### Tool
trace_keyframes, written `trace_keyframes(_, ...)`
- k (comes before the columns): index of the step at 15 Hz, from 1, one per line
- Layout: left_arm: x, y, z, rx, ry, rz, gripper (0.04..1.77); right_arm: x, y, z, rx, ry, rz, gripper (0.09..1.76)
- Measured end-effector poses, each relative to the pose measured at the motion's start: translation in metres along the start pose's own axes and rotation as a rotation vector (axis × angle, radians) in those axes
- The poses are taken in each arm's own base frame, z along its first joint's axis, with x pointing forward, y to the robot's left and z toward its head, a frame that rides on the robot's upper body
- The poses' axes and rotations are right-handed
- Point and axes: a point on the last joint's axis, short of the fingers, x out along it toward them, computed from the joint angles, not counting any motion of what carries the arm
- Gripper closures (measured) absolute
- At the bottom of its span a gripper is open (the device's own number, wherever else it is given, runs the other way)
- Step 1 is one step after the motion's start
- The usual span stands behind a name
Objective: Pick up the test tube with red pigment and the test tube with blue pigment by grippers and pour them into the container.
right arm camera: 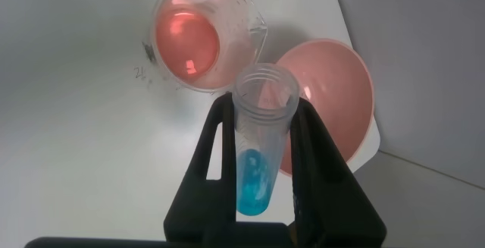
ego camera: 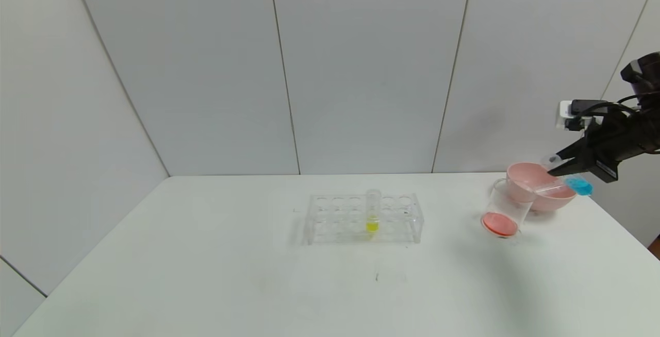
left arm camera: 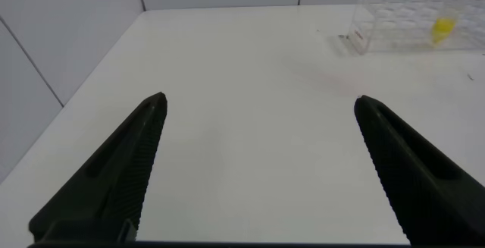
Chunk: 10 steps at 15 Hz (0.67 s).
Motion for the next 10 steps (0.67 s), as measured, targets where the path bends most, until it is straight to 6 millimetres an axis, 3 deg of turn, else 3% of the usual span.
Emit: trace_keyframes(10,0.0,0.0,0.0,0.0,-0.001,0.0,0.05,0.018,0.013,0.021,-0.151,0.269,-0.017,1.37)
